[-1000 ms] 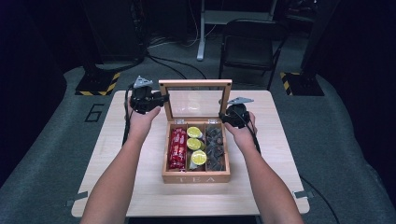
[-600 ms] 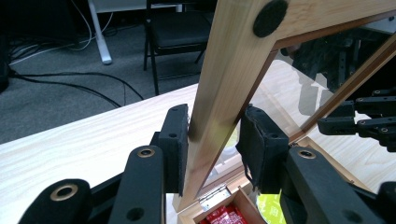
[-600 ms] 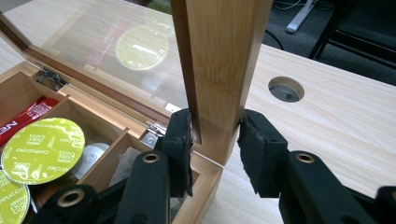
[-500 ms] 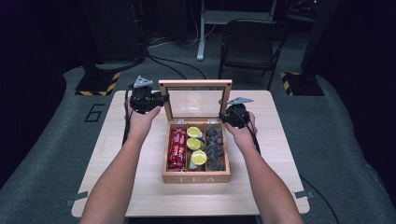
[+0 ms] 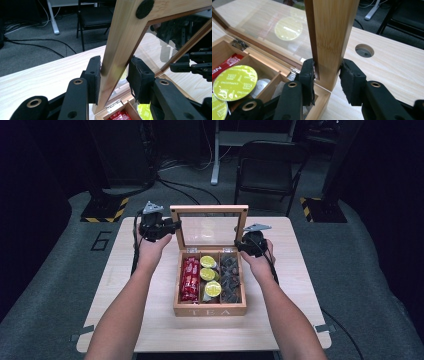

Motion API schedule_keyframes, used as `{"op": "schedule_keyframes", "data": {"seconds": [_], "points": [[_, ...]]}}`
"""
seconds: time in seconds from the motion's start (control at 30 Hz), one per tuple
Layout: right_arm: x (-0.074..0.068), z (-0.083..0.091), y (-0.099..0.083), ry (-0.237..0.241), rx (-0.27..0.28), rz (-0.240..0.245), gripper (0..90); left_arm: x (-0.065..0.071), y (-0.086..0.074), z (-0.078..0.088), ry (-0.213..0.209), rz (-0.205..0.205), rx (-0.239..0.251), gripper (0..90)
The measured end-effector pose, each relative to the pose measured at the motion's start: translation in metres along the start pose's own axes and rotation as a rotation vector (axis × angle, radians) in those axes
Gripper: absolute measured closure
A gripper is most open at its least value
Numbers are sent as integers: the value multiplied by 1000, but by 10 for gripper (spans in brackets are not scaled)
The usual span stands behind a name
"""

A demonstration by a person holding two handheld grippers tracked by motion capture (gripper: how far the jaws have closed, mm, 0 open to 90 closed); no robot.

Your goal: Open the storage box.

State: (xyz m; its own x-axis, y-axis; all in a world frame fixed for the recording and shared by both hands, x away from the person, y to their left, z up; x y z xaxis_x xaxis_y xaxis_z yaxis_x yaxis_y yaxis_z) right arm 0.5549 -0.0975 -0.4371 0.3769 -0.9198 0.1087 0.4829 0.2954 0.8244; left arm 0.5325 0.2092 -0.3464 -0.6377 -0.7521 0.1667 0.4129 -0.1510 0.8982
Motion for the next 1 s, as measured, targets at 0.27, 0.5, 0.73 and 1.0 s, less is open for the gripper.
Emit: {"op": "schedule_keyframes", "data": {"seconds": [0.27,0.5,0.73,1.0], "points": [[1,2,6,10,19,3,625,0,0,0,5,1,-4,631],[1,2,6,-3,16,8,644,-1,0,1,6,10,-13,633],[2,-1,7,-1,16,-11,646,0,-3,0,6,15,-4,591],[3,-2,8,4,5,-18,646,0,-8,1,4,13,-5,578]]}}
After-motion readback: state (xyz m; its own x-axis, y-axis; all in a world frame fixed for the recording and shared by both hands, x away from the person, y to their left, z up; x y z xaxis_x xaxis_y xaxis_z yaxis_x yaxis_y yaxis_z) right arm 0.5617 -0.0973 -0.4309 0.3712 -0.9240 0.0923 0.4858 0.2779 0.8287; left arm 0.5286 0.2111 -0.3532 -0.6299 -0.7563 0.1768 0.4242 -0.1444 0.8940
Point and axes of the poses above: each handheld gripper's, and its own axes: z roughly backward along the jaws, y roughly out of its top, x roughly to its right, the point moved 3 cm from there along -z, roughly forward along the jaws, and after that the axes turned 10 degrees about -y, right-handed, at the moved point
